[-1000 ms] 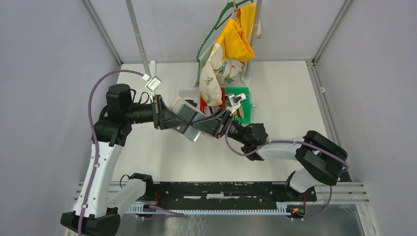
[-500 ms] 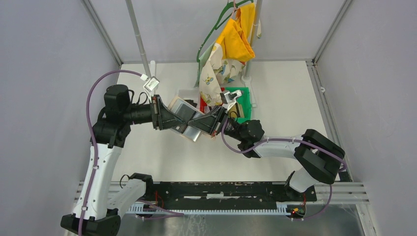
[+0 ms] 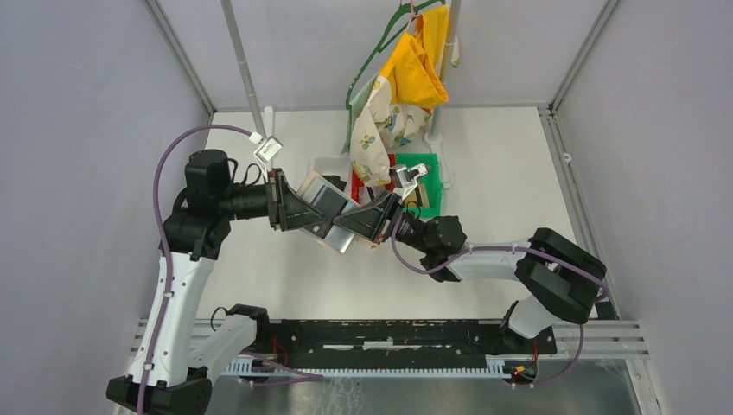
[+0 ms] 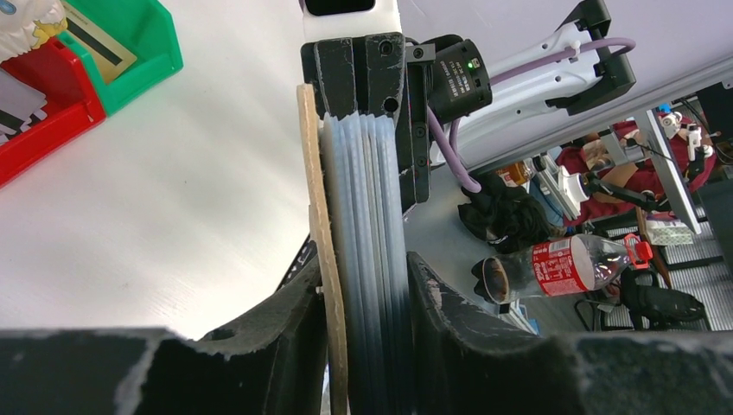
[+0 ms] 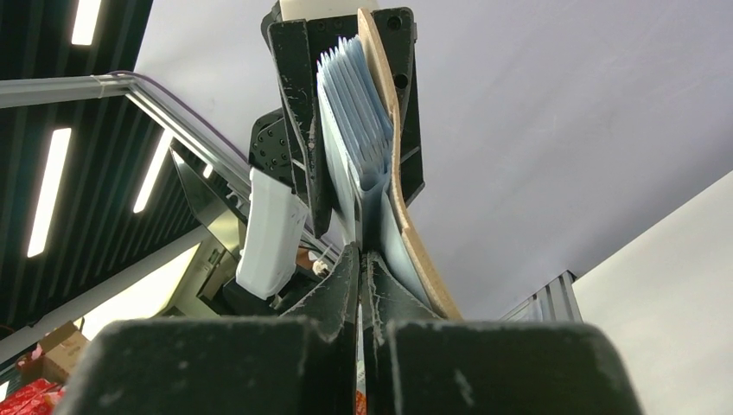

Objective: Take the credit cards out of the card holder
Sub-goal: Remove the credit card from the card holder.

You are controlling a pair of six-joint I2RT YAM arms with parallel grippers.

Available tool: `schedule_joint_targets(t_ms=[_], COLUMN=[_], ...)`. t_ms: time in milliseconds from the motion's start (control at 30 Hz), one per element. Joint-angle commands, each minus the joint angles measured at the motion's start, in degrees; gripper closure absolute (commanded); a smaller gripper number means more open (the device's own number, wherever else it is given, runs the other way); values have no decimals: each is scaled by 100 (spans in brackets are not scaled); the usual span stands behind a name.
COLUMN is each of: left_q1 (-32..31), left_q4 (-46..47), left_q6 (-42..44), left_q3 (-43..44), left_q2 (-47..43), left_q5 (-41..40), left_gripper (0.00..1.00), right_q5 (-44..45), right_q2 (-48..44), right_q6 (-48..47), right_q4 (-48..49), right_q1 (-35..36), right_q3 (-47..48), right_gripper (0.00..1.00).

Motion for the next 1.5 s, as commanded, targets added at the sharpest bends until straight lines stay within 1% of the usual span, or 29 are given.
schedule_joint_targets(t_ms=[0, 267, 633, 733, 867, 900, 933, 967, 1000, 1033, 1100, 1133, 1167, 1200, 1267, 1367, 1400, 1433, 1467], left_q1=[-38, -37, -36, -41, -37, -37, -37, -37, -41, -37, -43, -42, -37, -32, -37, -41, -40, -39, -39], left_q4=[215, 218, 214, 224, 216, 219, 219, 221, 218, 217, 229, 239, 254, 256, 258, 263, 257, 256, 256], left_q6=[63, 44, 37, 34, 28, 27, 27, 17, 19, 19, 18, 4, -5, -15, -12, -9, -8, -7, -12], left_q3=[351, 403, 451, 441, 434, 432, 432, 432, 432, 432, 428, 417, 408, 406, 393, 396, 397, 397, 397], left_q2=[-69, -42, -52, -59, -59, -58, -59, -66, -65, -66, -67, -66, -68, -66, -86, -111, -108, -113, -110], left_q5=[386, 380, 344, 370, 371, 364, 357, 361, 362, 359, 351, 353, 353, 358, 362, 352, 349, 345, 337], left_gripper=[59, 61, 57, 62, 74, 77, 79, 80, 80, 80, 81, 81, 81, 81, 81, 81, 80, 78, 73], right_q5=[-7, 13, 42, 22, 4, 7, 3, 11, 20, 29, 30, 21, 12, 21, 68, 82, 82, 82, 82], right_q2=[-159, -265, -287, -292, -323, -331, -327, -331, -323, -312, -264, -233, -190, -146, -50, 3, -2, -21, -40], right_q6=[26, 18, 43, 42, 49, 42, 54, 69, 89, 105, 143, 168, 200, 244, 359, 482, 472, 454, 442], right_q4=[352, 432, 460, 446, 437, 428, 427, 415, 423, 445, 474, 485, 516, 585, 794, 996, 1040, 1055, 1056], right_q1=[21, 21, 4, -8, -10, -14, -11, -16, -15, -18, -13, -14, -14, -17, -12, -9, -9, -14, -13], right_q3=[-112, -345, -393, -357, -304, -290, -293, -285, -277, -244, -160, -93, -49, -9, 20, 4, -24, -63, -112], right_gripper=[100, 100, 100, 100, 100, 98, 92, 82, 76, 72, 69, 69, 73, 79, 88, 93, 97, 100, 100])
